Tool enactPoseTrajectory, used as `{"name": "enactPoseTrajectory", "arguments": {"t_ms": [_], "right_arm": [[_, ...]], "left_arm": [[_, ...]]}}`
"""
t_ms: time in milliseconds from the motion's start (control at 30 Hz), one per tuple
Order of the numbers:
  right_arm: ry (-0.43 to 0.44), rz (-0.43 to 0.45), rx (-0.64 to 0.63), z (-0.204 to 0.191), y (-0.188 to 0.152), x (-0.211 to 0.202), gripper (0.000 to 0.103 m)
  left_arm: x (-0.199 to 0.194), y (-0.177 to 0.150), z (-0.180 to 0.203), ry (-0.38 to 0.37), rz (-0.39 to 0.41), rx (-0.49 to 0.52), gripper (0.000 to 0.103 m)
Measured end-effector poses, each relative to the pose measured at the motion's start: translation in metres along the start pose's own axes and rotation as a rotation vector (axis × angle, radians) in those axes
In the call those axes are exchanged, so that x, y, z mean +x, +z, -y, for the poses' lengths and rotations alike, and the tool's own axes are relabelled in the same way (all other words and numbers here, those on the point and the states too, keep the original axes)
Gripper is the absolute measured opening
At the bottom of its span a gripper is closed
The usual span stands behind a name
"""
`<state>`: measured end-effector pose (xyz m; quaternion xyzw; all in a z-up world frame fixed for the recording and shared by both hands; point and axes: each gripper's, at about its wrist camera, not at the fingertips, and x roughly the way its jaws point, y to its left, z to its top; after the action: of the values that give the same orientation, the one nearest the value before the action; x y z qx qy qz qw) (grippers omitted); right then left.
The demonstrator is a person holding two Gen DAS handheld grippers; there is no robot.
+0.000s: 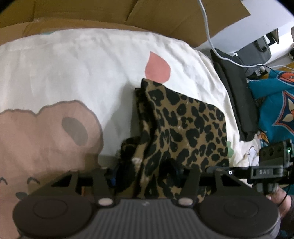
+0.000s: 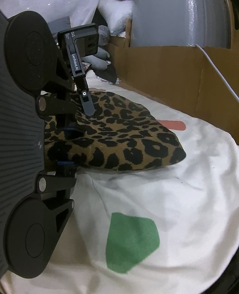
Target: Fold clothes
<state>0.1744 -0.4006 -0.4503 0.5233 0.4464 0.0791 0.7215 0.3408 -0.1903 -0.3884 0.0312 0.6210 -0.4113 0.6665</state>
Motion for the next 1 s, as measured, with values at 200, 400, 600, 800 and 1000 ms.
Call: {"name": "enactPoseTrajectory", "arguments": {"t_ms": [200, 400, 600, 800, 1000], "right_arm": [[-0.024, 0.025, -0.037, -0.012, -0.001, -0.001, 0.010], [-0.051, 0.060, -0.056, -0.026, -0.007, -0.007, 0.007], [-0.082, 0.080, -0.112, -0.057, -0.010, -0.018, 0.006], [-0.093, 0.086, -0.187, -0.097, -0.010, -0.039, 0.006], [-0.100, 0.097, -0.263, -0.141, -0.012, -0.059, 0.006]], "left_arm": [[-0.014, -0.001, 0.010, 0.026, 0.014, 0.024, 0.028], [-0.027, -0.009, 0.025, 0.083, 0.048, 0.046, 0.024], [-0.057, -0.016, 0.041, 0.127, 0.099, 0.025, 0.023], [-0.097, -0.022, 0.062, 0.164, 0.162, -0.001, 0.023], [-0.143, -0.029, 0.083, 0.199, 0.227, -0.038, 0.023]]}}
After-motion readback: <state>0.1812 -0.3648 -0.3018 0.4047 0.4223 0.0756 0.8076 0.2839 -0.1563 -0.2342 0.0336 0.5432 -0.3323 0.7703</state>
